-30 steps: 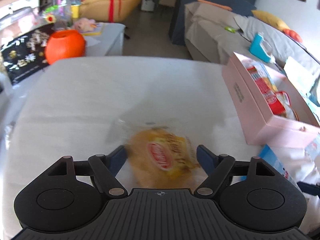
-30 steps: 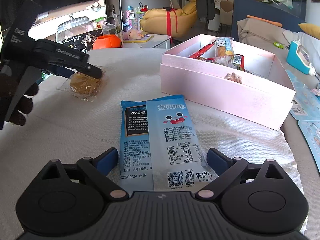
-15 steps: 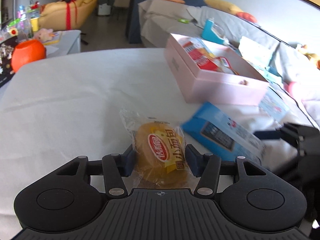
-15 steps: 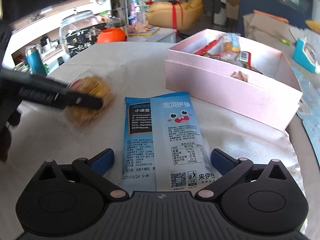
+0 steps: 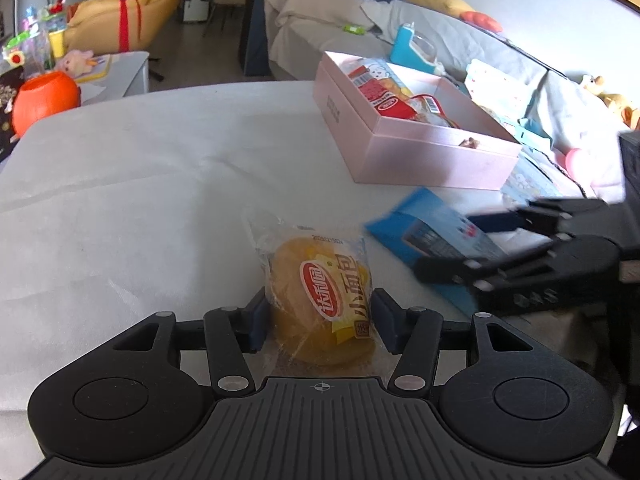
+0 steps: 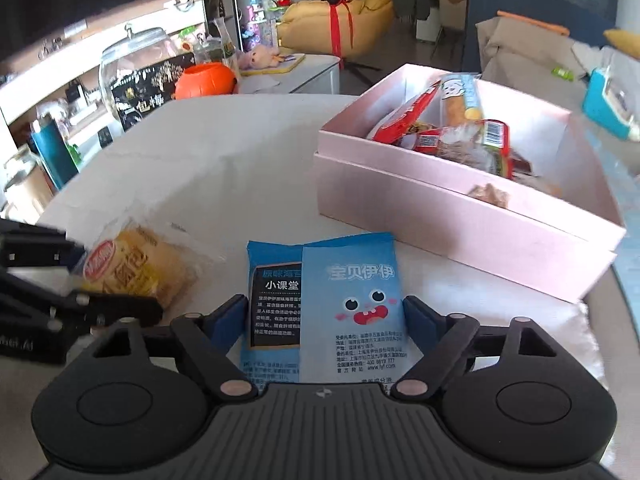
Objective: Organize snacks
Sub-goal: 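Carry the blue bag with the right gripper while the left carries the bun bag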
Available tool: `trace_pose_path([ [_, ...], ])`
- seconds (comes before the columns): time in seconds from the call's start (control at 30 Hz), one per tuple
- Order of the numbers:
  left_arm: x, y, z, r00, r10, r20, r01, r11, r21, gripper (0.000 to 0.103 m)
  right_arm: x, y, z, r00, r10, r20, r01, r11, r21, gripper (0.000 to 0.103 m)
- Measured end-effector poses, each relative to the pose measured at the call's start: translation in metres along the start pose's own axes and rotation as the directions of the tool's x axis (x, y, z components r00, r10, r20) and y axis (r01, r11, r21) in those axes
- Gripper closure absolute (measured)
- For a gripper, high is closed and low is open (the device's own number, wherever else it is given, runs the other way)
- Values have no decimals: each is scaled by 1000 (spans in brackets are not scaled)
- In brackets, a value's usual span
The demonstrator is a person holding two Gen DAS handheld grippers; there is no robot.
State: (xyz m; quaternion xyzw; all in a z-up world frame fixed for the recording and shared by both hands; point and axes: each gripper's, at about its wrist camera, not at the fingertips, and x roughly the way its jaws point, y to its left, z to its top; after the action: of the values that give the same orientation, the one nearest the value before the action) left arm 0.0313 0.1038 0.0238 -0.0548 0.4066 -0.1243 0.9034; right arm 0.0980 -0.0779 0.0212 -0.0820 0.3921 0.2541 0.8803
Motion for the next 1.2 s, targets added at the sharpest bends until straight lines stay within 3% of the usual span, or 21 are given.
trace_pose_path([
  [0.3,8,-6,5,1000,17,12,-17,1000,3,40,-40,-13,-46,999,-32,7,32,999,38,18],
  [0.53,11,-10,8,1000,26,-7,-26,1000,-6,33,-37,-12,-49,999,-38,28,37,999,34,7],
  [0.7,12,-15,7,999,47,-8,-47,998,28,31,-34,-11,-48,998,-48,46,46,998,45,6],
  [0.8,13,-20,6,998,67,-7,-66,997,41,31,-34,-12,-44,996,-70,52,67,996,54,19],
  [0.97,14,-21,7,997,81,-13,-81,996,31,31,-48,-23,-37,995,-52,86,43,993,106,20],
  [1.2,18,-32,6,991,131,-12,-130,990,60,31,-70,-34,-45,979,-123,165,102,986,132,19],
])
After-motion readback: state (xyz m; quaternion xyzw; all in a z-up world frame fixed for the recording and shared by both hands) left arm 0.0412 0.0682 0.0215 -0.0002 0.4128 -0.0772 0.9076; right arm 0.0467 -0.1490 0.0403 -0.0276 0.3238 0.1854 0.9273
